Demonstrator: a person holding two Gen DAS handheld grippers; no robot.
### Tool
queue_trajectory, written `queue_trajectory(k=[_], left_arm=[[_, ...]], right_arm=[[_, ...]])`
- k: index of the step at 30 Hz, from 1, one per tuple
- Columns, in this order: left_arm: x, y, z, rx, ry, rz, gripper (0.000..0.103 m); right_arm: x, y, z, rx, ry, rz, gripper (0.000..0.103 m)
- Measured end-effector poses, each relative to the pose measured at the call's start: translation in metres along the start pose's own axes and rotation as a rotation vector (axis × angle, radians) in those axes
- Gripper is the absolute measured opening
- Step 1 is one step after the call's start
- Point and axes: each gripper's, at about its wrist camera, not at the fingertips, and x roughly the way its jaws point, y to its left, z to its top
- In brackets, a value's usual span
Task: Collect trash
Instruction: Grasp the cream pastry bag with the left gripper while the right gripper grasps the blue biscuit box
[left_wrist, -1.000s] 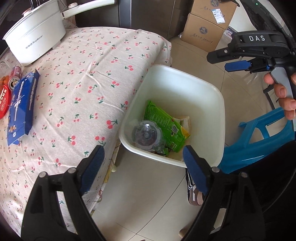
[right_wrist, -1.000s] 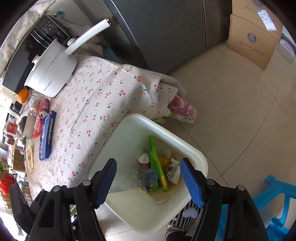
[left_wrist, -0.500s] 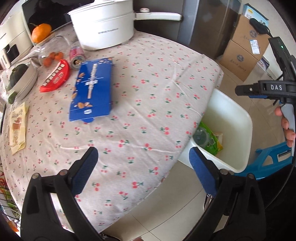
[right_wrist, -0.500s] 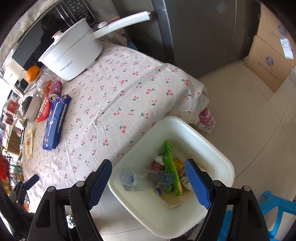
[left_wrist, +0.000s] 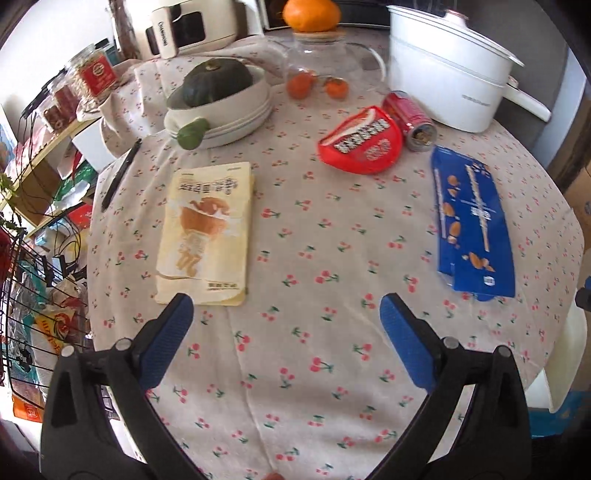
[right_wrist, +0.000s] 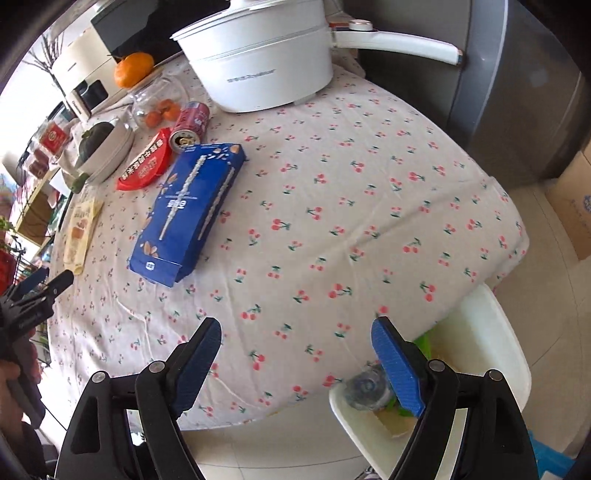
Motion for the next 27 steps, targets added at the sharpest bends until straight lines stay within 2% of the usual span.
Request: queue_trajectory(k=[5,9,11,13,16,18,19,23,27], left_arm=[[0.028,0.054,0.016,-0.081,0.0,0.003,0.101],[0.047,0.082,0.025,-0.166,-0.005,-0.095,0.101],[0.055,0.09,0.029,-0.188,-0.005,-0.126,0.1],[0.064,0.097,0.032,-0.214,-0.002,-0.146,0.095],[0.072,0.106,0.031,-0.262,0.011,-0.195,0.079],[0.077,0.109,0.029,-0.284,0.021,-0.222,0.061],[0.078,0.11,0.028,-0.289,0.023,-0.231,0.056],[0.082,0.109,0.025,-0.297,0.034,-0.224,0.028],[0.082,0.108,0.021,-0.319,0.039,-0.248,0.012]], right_arm=[[0.023,0.05,0.024,-0.037,0.011,0.041,0.089],[0.047,0.077,0.044,-0.014,0.032,0.081,0.099],[0.059,0.085,0.056,0.011,0.037,0.092,0.099],[0.07,0.092,0.066,0.028,0.036,0.092,0.099],[0.081,0.105,0.078,0.032,0.01,0.072,0.1],[0.087,0.112,0.082,0.026,0.005,0.071,0.101],[0.091,0.116,0.083,0.023,0.007,0.06,0.103],[0.109,0.125,0.086,0.028,0.023,0.018,0.103],[0.129,0.127,0.084,0.037,0.058,-0.038,0.103]])
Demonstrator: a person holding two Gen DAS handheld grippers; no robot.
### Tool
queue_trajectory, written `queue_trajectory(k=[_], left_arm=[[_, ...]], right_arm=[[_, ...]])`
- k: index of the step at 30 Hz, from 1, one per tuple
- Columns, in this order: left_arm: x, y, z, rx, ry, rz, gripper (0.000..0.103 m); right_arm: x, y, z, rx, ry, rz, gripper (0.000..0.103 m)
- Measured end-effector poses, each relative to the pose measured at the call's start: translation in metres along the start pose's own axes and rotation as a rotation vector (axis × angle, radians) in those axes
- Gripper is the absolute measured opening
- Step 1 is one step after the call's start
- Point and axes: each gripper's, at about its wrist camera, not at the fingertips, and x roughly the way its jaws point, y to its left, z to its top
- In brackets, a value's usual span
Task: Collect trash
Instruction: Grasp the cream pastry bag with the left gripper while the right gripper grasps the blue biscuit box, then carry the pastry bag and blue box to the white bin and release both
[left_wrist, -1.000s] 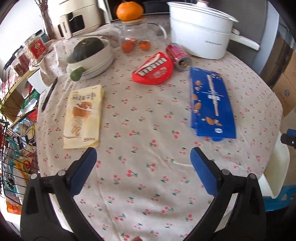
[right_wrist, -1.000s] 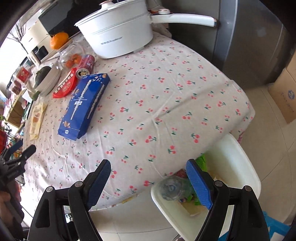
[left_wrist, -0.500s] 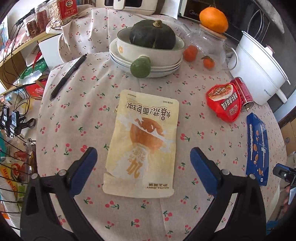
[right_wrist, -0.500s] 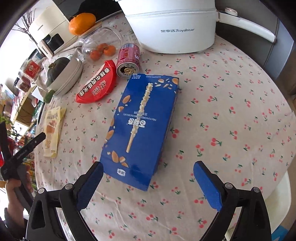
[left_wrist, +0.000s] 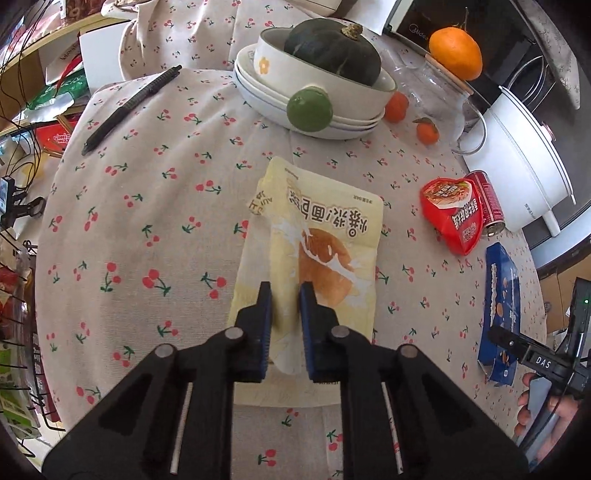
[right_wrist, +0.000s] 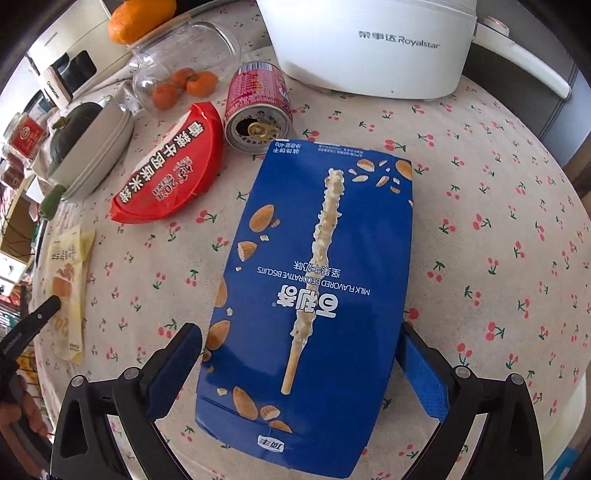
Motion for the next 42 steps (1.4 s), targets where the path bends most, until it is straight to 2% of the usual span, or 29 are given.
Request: queue_trajectory(k=[1,4,7,12,19,28,36,42], left_arm=[[-0.001,-0.001,-0.001,-0.002,-0.002,-0.002,0.01],[-0.004,-0.006,-0.004,0.003,-0.002,0.006,0.006],[-0.013,-0.011,-0.008,0.003,-0.006,-0.005,0.004],[-0.04,-0.028,-0.016,0.015,-0.016,-0.028,0.004],[-0.087,-0.073,-0.041,0.074,-0.049,-0.105,0.004],[-0.131,-0.143,-0.091,0.164,-0.074,-0.248,0.004],[-0.128,-0.211,-0.147,0.285,-0.037,-0.336,0.004],[-0.109,-0.266,-0.178,0.385,0.034,-0.383,0.004]], right_arm=[[-0.001,0.001,-0.001,-0.012,-0.025,-0.018,0.103],[0.001,0.002,-0.004,-0.037,-0.023,-0.046,0.103],[-0.005,-0.009,-0.008,-0.018,-0.024,-0.033,0.094],[-0.03,-0.03,-0.011,0.003,-0.023,0.016,0.093],[-0.088,-0.057,-0.025,0.002,-0.073,0.06,0.091],[-0.144,-0.106,-0.058,0.006,-0.121,0.119,0.091],[-0.174,-0.17,-0.098,0.049,-0.158,0.146,0.091],[-0.182,-0.241,-0.131,0.165,-0.152,0.164,0.091]])
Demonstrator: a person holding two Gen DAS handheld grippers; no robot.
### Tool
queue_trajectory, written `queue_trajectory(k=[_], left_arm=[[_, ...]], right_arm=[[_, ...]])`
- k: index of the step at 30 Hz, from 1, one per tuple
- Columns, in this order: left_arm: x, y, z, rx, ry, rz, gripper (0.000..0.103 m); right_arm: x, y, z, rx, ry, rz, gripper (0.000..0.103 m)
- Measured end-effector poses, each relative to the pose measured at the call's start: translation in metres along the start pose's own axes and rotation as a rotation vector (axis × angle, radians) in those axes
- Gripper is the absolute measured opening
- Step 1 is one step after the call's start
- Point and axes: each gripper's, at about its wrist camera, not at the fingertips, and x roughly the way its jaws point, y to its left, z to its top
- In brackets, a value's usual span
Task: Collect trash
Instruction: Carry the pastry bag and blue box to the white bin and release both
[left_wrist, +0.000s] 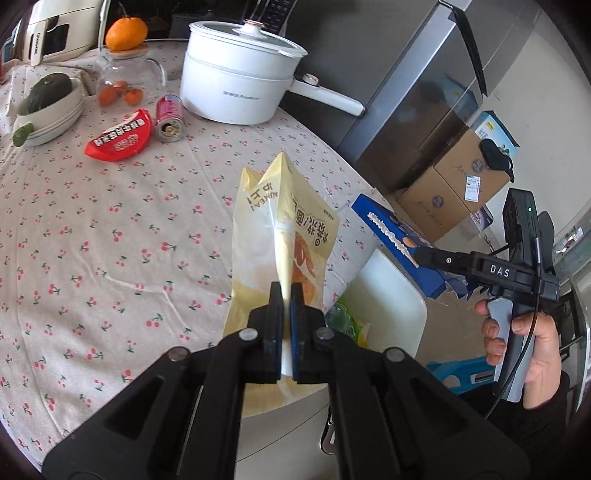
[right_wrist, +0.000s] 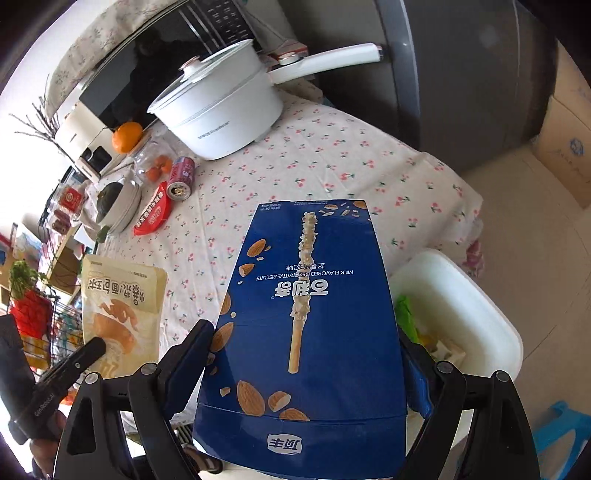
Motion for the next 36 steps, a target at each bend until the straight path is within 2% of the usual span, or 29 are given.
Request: queue_trajectory(k=[9,13,19,22,24,26,31,36], left_arm=[[0.074,-0.085,-0.013,0.163,0.116,-0.084,0.004],[0.108,-0.113,-0.021,0.228,0.138,-0.09,0.004],[0.141,-0.128,-0.033,0.27,0.167,-0.082,0.008],[0.142,-0.13,-0.033,0.298,0.165,-0.075,0.017],[0.137,-0.13,-0.031,0.307,0.16,-0.076,0.042],[0.129,-0.13,-0.028,0.314,0.136,-0.059,0.055],[0.105,-0.111,-0.017,0.292,0.101,-0.005,0.066],[0.086,-0.081,-0.011,0.233,0.086,0.047,0.075]], right_arm=[[-0.018,-0.093,-0.016,0.134,0.002,-0.082,0.091],[-0.026,-0.115,-0.016,0.161,-0.007,-0.1,0.091],[-0.033,-0.134,-0.015,0.19,-0.016,-0.106,0.091],[-0.03,-0.138,-0.016,0.188,-0.001,-0.116,0.091],[-0.029,-0.14,-0.017,0.183,0.008,-0.123,0.091],[-0.026,-0.139,-0.017,0.18,0.015,-0.128,0.091],[-0.02,-0.135,-0.017,0.169,0.037,-0.136,0.091],[-0.004,-0.13,-0.02,0.173,0.105,-0.125,0.091]])
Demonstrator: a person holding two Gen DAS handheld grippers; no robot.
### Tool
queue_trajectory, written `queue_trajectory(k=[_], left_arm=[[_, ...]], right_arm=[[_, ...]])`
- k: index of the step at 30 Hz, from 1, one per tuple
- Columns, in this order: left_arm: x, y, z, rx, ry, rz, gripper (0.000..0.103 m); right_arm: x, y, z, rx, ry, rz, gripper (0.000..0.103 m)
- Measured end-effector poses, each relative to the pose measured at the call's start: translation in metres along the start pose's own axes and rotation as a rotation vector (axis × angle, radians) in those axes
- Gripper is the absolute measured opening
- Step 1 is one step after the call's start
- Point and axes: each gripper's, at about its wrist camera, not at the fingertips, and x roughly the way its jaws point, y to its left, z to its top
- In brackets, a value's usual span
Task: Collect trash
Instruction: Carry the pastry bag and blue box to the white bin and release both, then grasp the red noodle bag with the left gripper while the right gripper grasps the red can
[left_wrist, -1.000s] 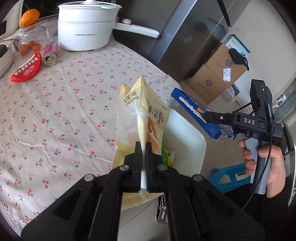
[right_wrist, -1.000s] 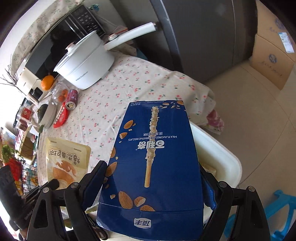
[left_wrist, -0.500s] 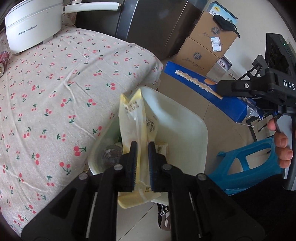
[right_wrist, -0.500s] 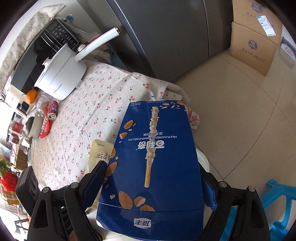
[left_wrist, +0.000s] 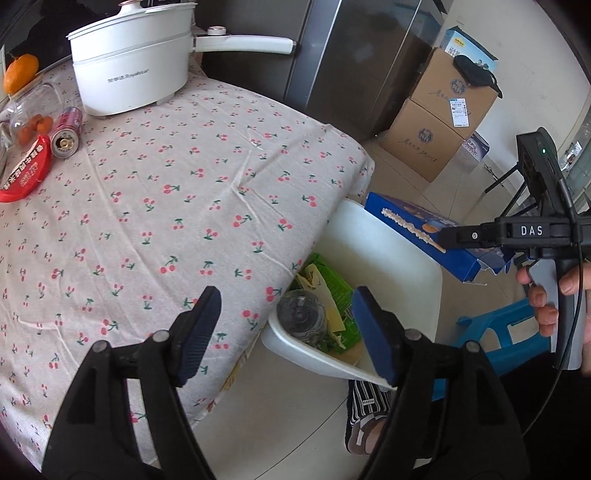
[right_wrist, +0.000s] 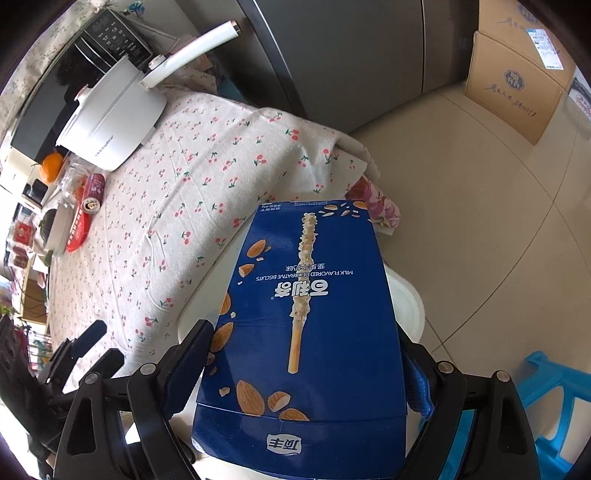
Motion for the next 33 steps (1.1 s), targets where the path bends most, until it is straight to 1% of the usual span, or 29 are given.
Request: queue_trajectory(k=[2,6,9,11,12,16,18,20,22,24,27,29,30,33], left_arm=[[-0.007,0.011,-0.002,-0.022,-0.001,0.016,0.076],[-0.02,0.025,-0.008,-0.05,-0.004,0.052,0.083],[-0.029,0.031,-0.012,-0.05,0.0,0.086,0.086],[-0.034,0.035,-0.016,-0.049,0.0,0.112,0.089],[-0.036,0.037,-0.017,-0.051,0.003,0.127,0.092],[-0.048,0.049,-0.022,-0.063,-0.011,0.168,0.096],[-0.053,0.058,-0.022,-0.072,-0.019,0.183,0.102],[-0.059,0.068,-0.023,-0.08,-0.036,0.205,0.102],[-0.068,0.081,-0.022,-0.091,-0.06,0.247,0.102],[-0.076,0.099,-0.018,-0.113,-0.087,0.29,0.102],[-0.088,0.13,-0.012,-0.166,-0.128,0.355,0.102],[-0.092,0.152,-0.007,-0.199,-0.137,0.432,0.103],[-0.092,0.164,-0.005,-0.21,-0.136,0.457,0.103],[-0.089,0.196,0.004,-0.232,-0.144,0.49,0.103]], right_arm=[[0.004,0.003,0.0,0.001,0.015,0.011,0.092],[0.01,0.011,-0.001,-0.01,0.05,0.01,0.094],[0.017,0.022,-0.004,-0.032,0.09,-0.007,0.094],[0.019,0.032,-0.006,-0.064,0.099,-0.028,0.095],[0.019,0.037,-0.006,-0.079,0.094,-0.041,0.097],[0.013,0.055,-0.005,-0.123,0.05,-0.066,0.1],[0.01,0.064,-0.004,-0.134,0.026,-0.063,0.1],[0.006,0.074,-0.001,-0.15,-0.01,-0.068,0.102],[0.001,0.088,0.0,-0.172,-0.058,-0.071,0.103],[-0.003,0.102,0.004,-0.191,-0.092,-0.061,0.103],[-0.002,0.126,0.012,-0.213,-0.116,-0.021,0.103],[0.002,0.144,0.017,-0.234,-0.124,0.001,0.103],[0.005,0.153,0.018,-0.245,-0.125,0.01,0.103],[0.017,0.181,0.023,-0.282,-0.11,0.031,0.103]])
